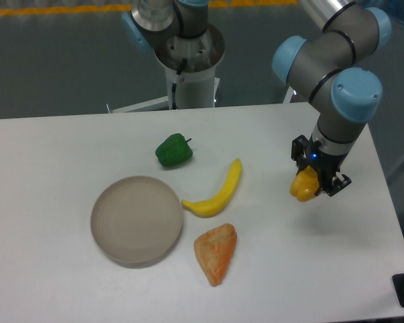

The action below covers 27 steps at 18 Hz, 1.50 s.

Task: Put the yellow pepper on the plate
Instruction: 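Hold the yellow pepper in the gripper above the table, then carry the yellow pepper past the banana to above the grey plate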

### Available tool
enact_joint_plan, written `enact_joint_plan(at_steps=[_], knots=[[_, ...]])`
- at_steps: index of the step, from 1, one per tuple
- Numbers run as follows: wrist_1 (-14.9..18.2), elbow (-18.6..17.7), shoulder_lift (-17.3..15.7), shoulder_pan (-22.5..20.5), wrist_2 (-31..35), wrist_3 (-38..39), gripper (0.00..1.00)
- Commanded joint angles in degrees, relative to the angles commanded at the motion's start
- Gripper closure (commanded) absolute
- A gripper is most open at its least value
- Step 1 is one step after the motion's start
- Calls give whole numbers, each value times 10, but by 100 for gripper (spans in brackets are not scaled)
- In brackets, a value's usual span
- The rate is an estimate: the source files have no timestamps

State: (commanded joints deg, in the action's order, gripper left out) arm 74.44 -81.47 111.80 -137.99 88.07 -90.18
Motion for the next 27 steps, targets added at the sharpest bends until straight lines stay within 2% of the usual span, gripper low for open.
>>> enact_joint_plan(at_steps=[7, 14, 15, 18, 20, 22, 23, 26, 27], knots=[[3, 6, 3, 12, 2, 31, 79], [3, -10, -12, 131, -3, 179, 79], [0, -21, -19, 154, -4, 206, 79], [0, -22, -21, 234, -4, 281, 79], [1, -24, -15, 273, -4, 301, 77], [1, -38, -4, 300, -4, 301, 68], [0, -46, 0, 315, -4, 301, 67], [-3, -48, 18, 335, -1, 303, 63], [-3, -48, 27, 343, -1, 303, 58]])
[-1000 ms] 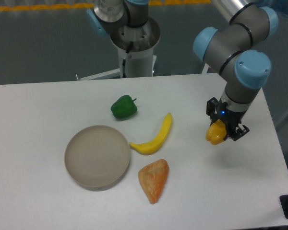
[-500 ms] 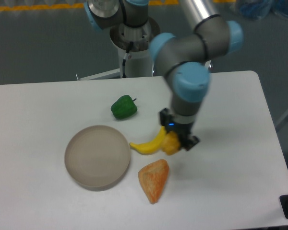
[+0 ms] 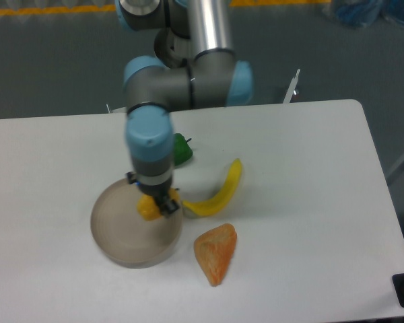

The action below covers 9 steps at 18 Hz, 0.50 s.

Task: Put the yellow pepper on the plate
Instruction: 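Carry the yellow pepper past the banana to above the grey plate, then lower the pepper onto the plate and open the gripper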

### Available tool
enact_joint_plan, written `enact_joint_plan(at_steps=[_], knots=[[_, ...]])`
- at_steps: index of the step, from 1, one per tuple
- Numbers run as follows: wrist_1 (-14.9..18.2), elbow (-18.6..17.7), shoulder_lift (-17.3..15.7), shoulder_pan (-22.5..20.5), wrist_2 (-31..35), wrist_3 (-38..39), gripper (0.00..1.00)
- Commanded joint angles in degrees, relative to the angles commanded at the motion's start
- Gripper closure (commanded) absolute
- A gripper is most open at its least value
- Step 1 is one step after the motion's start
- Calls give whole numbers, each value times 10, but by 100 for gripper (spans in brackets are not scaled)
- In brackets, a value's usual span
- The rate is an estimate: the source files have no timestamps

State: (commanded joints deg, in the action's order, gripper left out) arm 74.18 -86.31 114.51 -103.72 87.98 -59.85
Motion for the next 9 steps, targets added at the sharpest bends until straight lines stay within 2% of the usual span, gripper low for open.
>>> enact_joint_plan(at_steps=[4, 5, 6, 7, 8, 9], knots=[[-1, -2, 22, 16, 1, 9, 54], [-10, -2, 28, 21, 0, 17, 53], [-24, -1, 34, 26, 0, 19, 45], [-40, -2, 36, 26, 0, 18, 20], [-47, -1, 37, 26, 0, 19, 0], [-49, -1, 35, 26, 3, 19, 0]])
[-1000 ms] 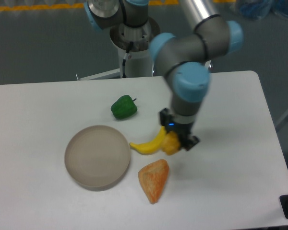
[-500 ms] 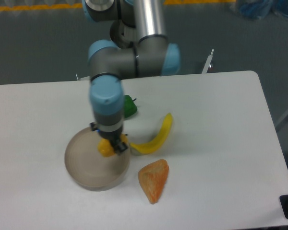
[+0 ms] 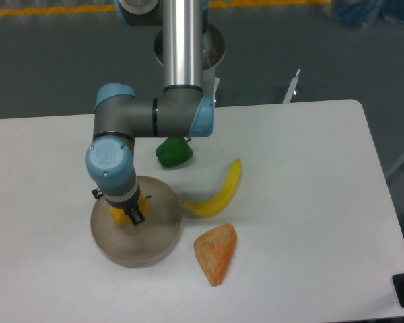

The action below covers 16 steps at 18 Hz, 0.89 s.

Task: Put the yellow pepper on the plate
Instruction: 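Lower the pepper onto the plate and open the gripper, then lift the open gripper up and away from the plate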

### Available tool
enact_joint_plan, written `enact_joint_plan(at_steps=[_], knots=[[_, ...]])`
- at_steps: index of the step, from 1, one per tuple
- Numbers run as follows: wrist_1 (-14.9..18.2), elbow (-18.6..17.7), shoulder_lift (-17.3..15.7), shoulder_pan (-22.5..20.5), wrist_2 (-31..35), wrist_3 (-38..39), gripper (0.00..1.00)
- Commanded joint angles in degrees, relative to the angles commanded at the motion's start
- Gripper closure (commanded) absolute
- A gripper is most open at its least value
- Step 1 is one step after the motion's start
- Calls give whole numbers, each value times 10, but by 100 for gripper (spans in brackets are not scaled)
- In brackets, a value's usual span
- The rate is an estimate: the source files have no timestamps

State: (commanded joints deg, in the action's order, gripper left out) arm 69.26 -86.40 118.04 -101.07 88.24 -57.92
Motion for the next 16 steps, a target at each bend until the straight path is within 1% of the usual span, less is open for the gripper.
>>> enact_joint_plan(at_steps=[3, 5, 6, 8, 10, 12, 13, 14, 16], knots=[[0, 12, -18, -3, 3, -2, 0], [1, 19, -37, -19, 4, -1, 0], [1, 22, -53, -43, 3, -3, 0], [5, 27, -68, -79, 4, -6, 0], [7, 28, -75, -125, 3, -10, 0], [6, 34, -74, -162, 9, -16, 0], [7, 38, -74, -179, 16, -30, 0], [7, 40, -74, -203, 28, -62, 0], [7, 40, -75, -232, 45, -116, 0]])
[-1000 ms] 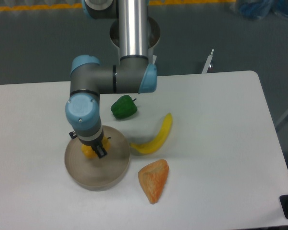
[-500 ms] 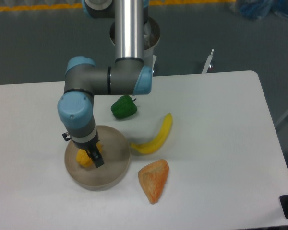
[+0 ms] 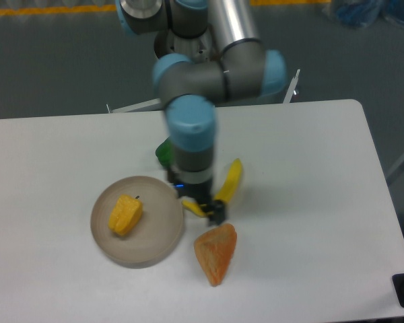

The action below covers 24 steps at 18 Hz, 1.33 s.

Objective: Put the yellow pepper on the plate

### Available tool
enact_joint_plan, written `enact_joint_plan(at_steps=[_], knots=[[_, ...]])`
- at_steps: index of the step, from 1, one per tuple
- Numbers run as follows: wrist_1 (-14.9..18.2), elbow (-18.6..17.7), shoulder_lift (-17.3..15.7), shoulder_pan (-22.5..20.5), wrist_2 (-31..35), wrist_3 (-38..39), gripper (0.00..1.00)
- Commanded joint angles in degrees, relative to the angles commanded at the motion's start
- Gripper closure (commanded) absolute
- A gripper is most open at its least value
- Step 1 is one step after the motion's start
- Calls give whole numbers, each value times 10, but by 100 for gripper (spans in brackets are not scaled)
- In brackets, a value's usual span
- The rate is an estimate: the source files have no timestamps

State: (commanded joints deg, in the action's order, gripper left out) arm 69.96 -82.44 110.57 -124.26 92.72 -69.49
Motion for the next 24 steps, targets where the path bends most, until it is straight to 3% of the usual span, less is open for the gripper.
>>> enact_joint_plan(at_steps=[5, 8, 12, 24], knots=[[-1, -3, 8, -96, 4, -138, 0], [-6, -1, 25, -121, -1, -193, 0], [-7, 0, 42, -126, -2, -233, 0], [-7, 8, 48, -128, -25, -231, 0]])
